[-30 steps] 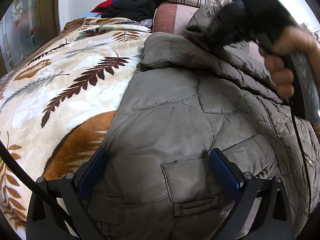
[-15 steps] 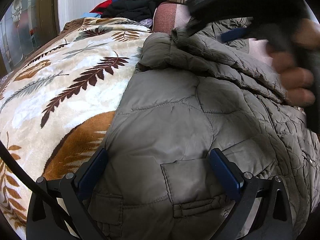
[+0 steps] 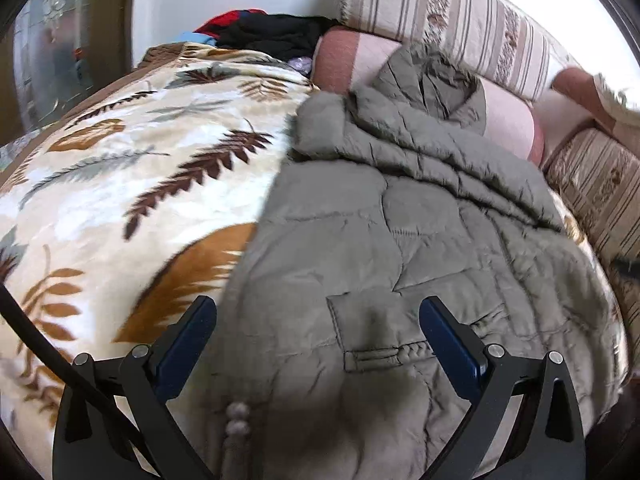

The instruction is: Fold large clothes

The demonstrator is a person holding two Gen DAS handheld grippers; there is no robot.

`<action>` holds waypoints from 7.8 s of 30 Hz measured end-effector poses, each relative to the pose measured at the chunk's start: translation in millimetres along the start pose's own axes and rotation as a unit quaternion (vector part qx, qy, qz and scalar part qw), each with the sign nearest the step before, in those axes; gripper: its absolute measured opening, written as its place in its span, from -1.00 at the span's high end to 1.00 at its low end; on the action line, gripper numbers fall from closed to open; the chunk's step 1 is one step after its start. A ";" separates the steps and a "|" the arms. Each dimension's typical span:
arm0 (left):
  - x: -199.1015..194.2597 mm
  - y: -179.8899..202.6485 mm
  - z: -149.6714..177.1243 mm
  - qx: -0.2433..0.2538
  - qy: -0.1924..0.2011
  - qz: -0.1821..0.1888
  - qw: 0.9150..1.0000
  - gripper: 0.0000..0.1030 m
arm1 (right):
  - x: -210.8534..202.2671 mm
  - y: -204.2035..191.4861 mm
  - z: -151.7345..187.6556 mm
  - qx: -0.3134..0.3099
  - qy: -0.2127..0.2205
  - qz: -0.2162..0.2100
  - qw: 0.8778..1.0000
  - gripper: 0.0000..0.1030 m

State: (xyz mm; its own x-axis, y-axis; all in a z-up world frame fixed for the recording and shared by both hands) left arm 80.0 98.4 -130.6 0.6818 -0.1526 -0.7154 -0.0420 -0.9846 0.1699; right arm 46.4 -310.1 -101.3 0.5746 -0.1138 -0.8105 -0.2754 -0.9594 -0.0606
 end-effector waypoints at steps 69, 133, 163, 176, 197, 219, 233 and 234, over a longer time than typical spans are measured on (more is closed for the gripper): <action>90.3 -2.1 -65.3 -0.030 -0.057 0.069 0.996 -0.52 | 77.0 -217.7 -254.9 -0.045 0.029 -0.057 0.997 -0.52; 85.4 -39.6 -74.8 -0.118 -0.051 0.105 0.986 -0.84 | 97.0 -262.5 -35.2 -0.049 -0.116 -0.115 0.985 0.67; 78.1 -20.1 -70.0 -0.061 -0.044 0.079 0.994 -0.84 | 125.7 -230.8 -93.3 -0.118 -0.045 0.003 0.992 -0.06; 78.9 -20.0 -70.7 -0.059 -0.046 0.078 0.994 -0.84 | 121.4 -290.5 -135.7 -0.119 -0.007 -0.017 0.993 -0.08; 82.0 -11.3 -66.8 -0.034 -0.052 0.072 0.995 -0.84 | 141.4 -212.5 -107.3 -0.024 -0.037 -0.022 0.999 -0.21; -2.4 -46.5 -25.7 -0.040 -0.062 0.035 0.997 -0.85 | -1.9 80.6 26.6 0.110 -0.030 -0.018 0.993 -0.50; 38.7 -50.7 6.6 -0.146 -0.169 0.167 0.960 -0.84 | 43.9 74.6 67.0 0.171 -0.059 -0.143 0.973 -0.51; 38.5 -49.1 7.7 -0.147 -0.172 0.173 0.959 -0.84 | 45.5 73.9 67.7 0.173 -0.059 -0.147 0.972 -0.51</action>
State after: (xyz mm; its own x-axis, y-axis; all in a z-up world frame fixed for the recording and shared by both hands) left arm 102.7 140.2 -171.7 0.3818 -0.5340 -0.7544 0.0197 -0.8113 0.5843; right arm 0.0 -368.7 -182.2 0.5813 0.2027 -0.7880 -0.3664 -0.7995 -0.4759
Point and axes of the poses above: each gripper's, at about its wrist camera, not at the fingertips, and x roughly the way its jaws point, y to its right, z to its underside, the point moved 10 cm from there along x, roughly the way its jaws point
